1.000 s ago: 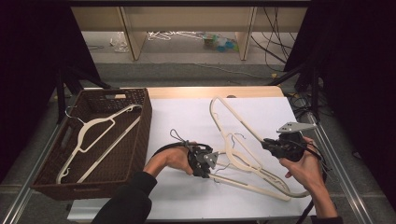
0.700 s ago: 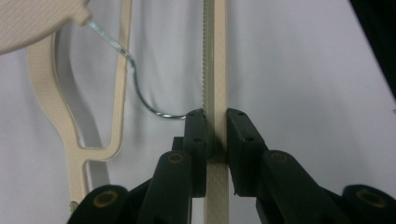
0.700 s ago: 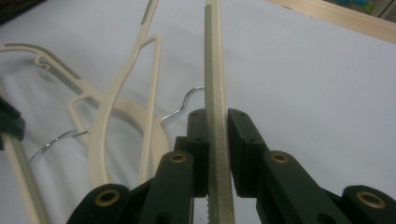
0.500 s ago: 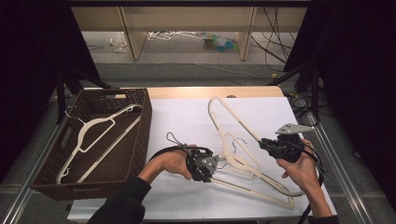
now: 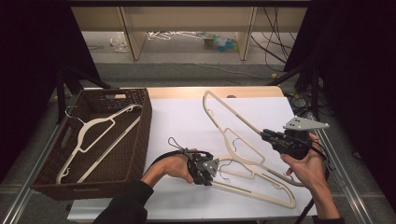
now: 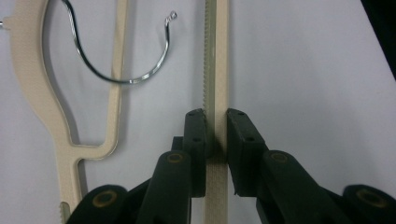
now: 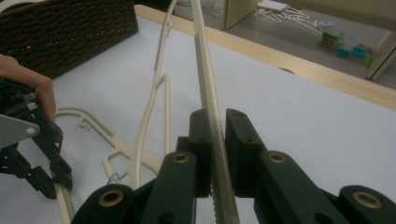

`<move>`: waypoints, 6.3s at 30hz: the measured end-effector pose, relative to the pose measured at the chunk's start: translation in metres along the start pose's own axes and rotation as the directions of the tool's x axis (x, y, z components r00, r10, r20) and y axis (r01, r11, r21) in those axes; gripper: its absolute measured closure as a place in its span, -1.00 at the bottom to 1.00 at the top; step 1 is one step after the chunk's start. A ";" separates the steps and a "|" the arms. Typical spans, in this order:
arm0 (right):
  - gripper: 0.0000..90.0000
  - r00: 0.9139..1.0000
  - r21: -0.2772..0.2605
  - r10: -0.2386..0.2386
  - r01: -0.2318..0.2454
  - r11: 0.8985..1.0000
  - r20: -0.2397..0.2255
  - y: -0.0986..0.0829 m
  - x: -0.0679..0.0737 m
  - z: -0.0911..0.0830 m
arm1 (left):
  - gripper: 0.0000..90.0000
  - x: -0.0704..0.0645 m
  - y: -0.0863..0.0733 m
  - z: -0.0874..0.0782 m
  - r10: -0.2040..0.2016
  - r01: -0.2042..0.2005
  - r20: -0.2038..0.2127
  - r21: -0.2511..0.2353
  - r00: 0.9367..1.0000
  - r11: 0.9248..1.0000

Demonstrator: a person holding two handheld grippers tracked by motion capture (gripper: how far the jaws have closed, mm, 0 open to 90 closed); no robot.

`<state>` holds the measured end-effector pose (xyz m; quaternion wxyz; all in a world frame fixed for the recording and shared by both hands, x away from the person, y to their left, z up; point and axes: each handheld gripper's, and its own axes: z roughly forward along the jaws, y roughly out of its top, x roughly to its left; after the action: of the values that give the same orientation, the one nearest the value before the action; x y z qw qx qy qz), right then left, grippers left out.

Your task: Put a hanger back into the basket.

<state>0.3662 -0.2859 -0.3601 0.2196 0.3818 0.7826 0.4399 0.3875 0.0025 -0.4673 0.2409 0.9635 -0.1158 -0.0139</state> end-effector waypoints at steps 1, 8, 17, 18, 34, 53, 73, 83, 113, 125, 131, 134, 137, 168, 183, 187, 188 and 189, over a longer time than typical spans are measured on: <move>0.82 1.000 -0.001 0.013 -0.013 1.000 0.009 -0.001 -0.002 -0.002 | 0.74 0.000 0.000 0.000 -0.002 0.002 -0.006 -0.001 1.000 1.000; 0.82 1.000 0.009 0.017 -0.017 1.000 -0.011 0.003 0.000 -0.003 | 0.32 0.005 0.003 -0.005 -0.087 0.080 -0.110 -0.068 0.990 0.994; 0.82 1.000 0.017 0.030 -0.030 0.999 -0.010 0.001 -0.003 -0.003 | 0.12 0.012 0.005 -0.027 -0.124 0.064 -0.312 -0.197 0.942 0.978; 0.82 0.999 0.013 0.032 -0.032 0.999 -0.011 0.001 -0.003 -0.003 | 0.10 0.013 0.006 -0.028 -0.134 0.066 -0.335 -0.207 0.933 0.976; 0.83 0.998 0.016 0.063 -0.063 0.998 -0.010 0.005 -0.005 -0.004 | 0.06 0.022 0.021 -0.016 -0.075 -0.035 -0.615 -0.165 0.785 0.986; 0.83 0.994 0.062 0.108 -0.108 0.992 0.004 0.002 -0.012 -0.004 | -0.07 0.020 0.041 0.005 0.106 -0.199 -0.733 -0.040 0.672 0.979; 0.78 0.979 0.102 0.190 -0.182 0.978 -0.075 -0.013 -0.033 0.009 | 0.06 0.013 0.036 -0.028 0.141 -0.281 -0.799 -0.037 0.585 0.959; 0.76 0.976 0.200 0.185 -0.159 0.967 -0.119 -0.022 -0.030 0.025 | 0.32 -0.007 0.036 -0.031 0.267 -0.383 -0.727 0.005 0.633 0.924; -0.15 0.995 -0.023 0.091 -0.092 0.995 -0.032 0.012 -0.030 -0.034 | 0.90 -0.034 0.033 -0.093 0.222 -0.203 -0.633 0.104 0.742 0.974; -0.25 0.989 -0.017 0.134 -0.133 0.991 0.060 -0.013 -0.037 -0.033 | 0.91 -0.035 0.007 -0.122 -0.027 -0.003 -0.608 -0.048 0.793 0.999; -0.27 0.987 -0.070 0.144 -0.139 0.988 0.076 -0.016 -0.038 -0.046 | 0.91 -0.032 0.003 -0.153 -0.254 0.148 -0.576 -0.225 0.777 0.963; -0.29 0.990 -0.073 0.127 -0.122 0.990 0.066 -0.022 -0.033 -0.043 | 0.91 -0.032 -0.002 -0.167 -0.358 0.217 -0.535 -0.309 0.765 0.926; -0.32 0.991 -0.052 0.125 -0.123 0.991 0.048 -0.029 -0.025 -0.037 | 0.91 -0.033 -0.008 -0.181 -0.423 0.255 -0.502 -0.369 0.755 0.894; -0.37 0.997 0.027 0.080 -0.080 0.996 0.010 -0.065 0.001 -0.013 | 0.91 -0.070 -0.049 -0.321 -0.687 0.311 -0.306 -0.721 0.659 0.619; -0.37 0.996 0.021 0.091 -0.090 0.996 -0.016 -0.068 0.004 -0.009 | 0.91 -0.084 -0.128 -0.343 -0.769 0.407 -0.401 -0.674 0.499 0.616; -0.37 0.997 0.033 0.075 -0.075 0.997 0.003 -0.067 0.003 -0.010 | 0.91 -0.083 -0.160 -0.335 -0.775 0.438 -0.430 -0.649 0.463 0.622; -0.37 0.997 0.019 0.077 -0.077 0.997 -0.009 -0.068 0.003 -0.008 | 0.91 -0.084 -0.166 -0.333 -0.782 0.452 -0.429 -0.646 0.451 0.615; -0.37 0.997 0.019 0.077 -0.077 0.997 -0.003 -0.068 0.003 -0.008 | 0.91 -0.084 -0.173 -0.332 -0.782 0.459 -0.432 -0.640 0.448 0.616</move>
<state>0.3314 -0.3096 -0.4143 0.1977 0.4129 0.7718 0.4413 0.3702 0.3227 -0.2575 0.4486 0.7870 0.3598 0.2236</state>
